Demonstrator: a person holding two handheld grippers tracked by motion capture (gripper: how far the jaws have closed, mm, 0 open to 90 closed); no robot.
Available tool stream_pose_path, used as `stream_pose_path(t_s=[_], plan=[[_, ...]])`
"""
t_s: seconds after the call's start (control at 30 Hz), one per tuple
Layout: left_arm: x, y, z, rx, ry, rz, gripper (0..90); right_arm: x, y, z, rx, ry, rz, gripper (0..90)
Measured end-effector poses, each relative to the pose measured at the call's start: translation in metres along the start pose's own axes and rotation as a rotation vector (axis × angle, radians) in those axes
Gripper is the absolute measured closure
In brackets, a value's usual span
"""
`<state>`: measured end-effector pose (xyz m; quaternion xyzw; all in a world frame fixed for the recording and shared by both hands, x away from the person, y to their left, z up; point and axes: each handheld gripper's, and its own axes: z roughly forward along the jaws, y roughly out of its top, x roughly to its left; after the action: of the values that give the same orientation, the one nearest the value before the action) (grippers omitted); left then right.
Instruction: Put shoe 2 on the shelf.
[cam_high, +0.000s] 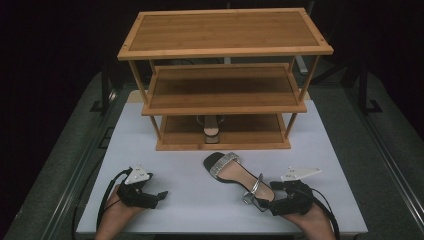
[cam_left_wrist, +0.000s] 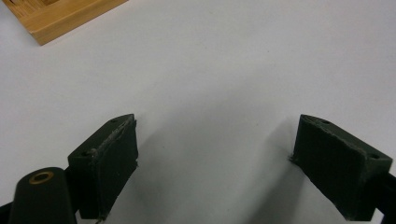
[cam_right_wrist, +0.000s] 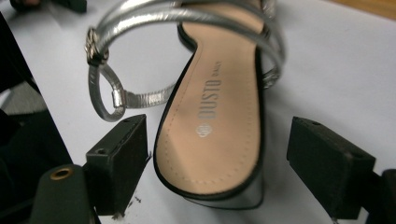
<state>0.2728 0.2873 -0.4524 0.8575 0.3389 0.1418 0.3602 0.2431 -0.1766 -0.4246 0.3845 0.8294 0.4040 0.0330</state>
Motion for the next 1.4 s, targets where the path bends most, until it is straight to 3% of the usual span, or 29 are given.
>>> stream_pose_path(t_s=[0.17, 0.47, 0.57, 0.63, 0.83, 0.93, 1.07, 1.2, 1.23, 1.4], plan=[[0.000, 0.000, 0.000, -0.001, 0.002, 0.001, 13.2, 0.004, 0.002, 0.012, 0.046, -0.030, -0.034, 21.4], [0.000, 0.000, 0.000, -0.001, 0.002, 0.001, 13.2, 0.005, 0.006, 0.025, 0.076, -0.070, -0.057, 22.9], [0.000, 0.000, 0.000, -0.001, 0.002, 0.002, 13.2, 0.004, 0.008, 0.021, 0.080, -0.122, -0.086, 25.0], [0.000, 0.000, 0.000, -0.002, 0.002, 0.001, 13.2, -0.005, 0.007, 0.016, 0.070, -0.144, -0.063, 28.9], [0.000, 0.000, 0.000, 0.000, 0.003, 0.002, 13.2, -0.015, 0.011, 0.023, 0.074, -0.098, -0.075, 33.0], [0.000, 0.000, 0.000, 0.000, 0.003, 0.001, 13.2, -0.014, 0.013, 0.027, 0.075, -0.098, -0.088, 33.7], [0.000, 0.000, 0.000, 0.000, 0.003, 0.001, 13.2, -0.018, 0.014, 0.031, 0.078, -0.070, -0.074, 32.9], [0.000, 0.000, 0.000, 0.001, 0.003, 0.001, 13.2, -0.017, 0.014, 0.035, 0.088, -0.080, -0.076, 31.7], [0.000, 0.000, 0.000, 0.001, 0.003, 0.002, 13.2, -0.014, 0.015, 0.039, 0.094, -0.107, -0.095, 34.7], [0.000, 0.000, 0.000, 0.000, 0.003, 0.002, 13.2, -0.013, 0.017, 0.039, 0.091, -0.102, -0.116, 37.5]])
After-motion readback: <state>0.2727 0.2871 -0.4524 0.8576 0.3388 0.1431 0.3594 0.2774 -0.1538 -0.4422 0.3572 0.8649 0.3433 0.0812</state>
